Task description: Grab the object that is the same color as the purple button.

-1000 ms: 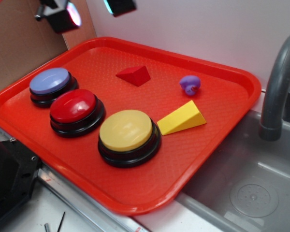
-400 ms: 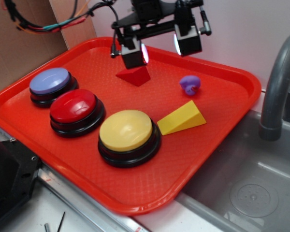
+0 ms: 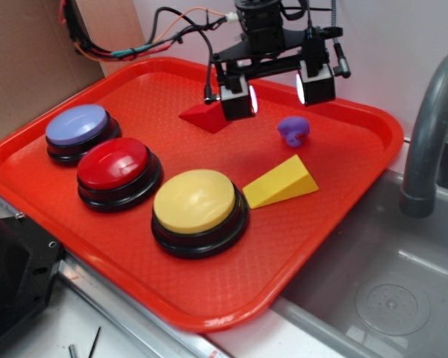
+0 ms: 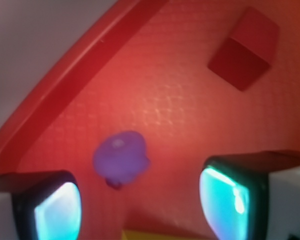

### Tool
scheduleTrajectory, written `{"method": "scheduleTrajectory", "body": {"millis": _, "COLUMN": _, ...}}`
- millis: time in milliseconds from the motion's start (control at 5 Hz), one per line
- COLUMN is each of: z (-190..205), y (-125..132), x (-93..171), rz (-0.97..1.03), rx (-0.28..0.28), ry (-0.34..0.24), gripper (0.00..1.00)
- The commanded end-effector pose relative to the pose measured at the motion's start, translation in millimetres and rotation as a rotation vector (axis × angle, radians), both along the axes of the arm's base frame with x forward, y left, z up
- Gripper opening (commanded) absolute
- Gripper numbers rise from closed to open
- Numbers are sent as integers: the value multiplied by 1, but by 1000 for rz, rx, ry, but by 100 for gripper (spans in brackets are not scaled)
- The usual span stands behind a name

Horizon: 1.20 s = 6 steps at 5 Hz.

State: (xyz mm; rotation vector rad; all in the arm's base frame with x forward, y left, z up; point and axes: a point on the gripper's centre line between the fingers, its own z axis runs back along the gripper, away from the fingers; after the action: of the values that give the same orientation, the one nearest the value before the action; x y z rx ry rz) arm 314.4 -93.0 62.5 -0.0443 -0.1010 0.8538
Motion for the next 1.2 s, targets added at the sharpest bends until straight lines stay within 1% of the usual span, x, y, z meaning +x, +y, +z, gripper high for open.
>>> {"method": "scheduleTrajectory", "body": {"millis": 0, "z": -11, "y": 6, "x": 29, "rz": 2, "rx": 30, "ry": -5, "gripper": 100}}
{"method": "scheduleTrajectory", "body": {"millis": 200, "z": -21, "y": 4, "x": 30, "rz": -13, "rx": 51, "ry": 13, "gripper": 100}}
{"method": "scheduleTrajectory", "body": {"millis": 400, "z": -26, "y": 3, "x": 28, "rz": -10, "rx": 61, "ry": 18, "gripper": 0}}
{"method": "scheduleTrajectory", "body": {"millis": 600, "z": -23, "y": 3, "x": 26, "rz": 0, "rx": 55, "ry": 7, "gripper": 0}}
{"method": "scheduleTrajectory", "body": {"millis": 800, "z": -6, "y": 7, "x": 22, "rz": -141, "rx": -15, "ry": 45, "gripper": 0}}
{"method": "scheduleTrajectory", "body": {"millis": 1000, "z": 22, "y": 11, "x": 17, "rz": -296, "rx": 14, "ry": 60, "gripper": 0}}
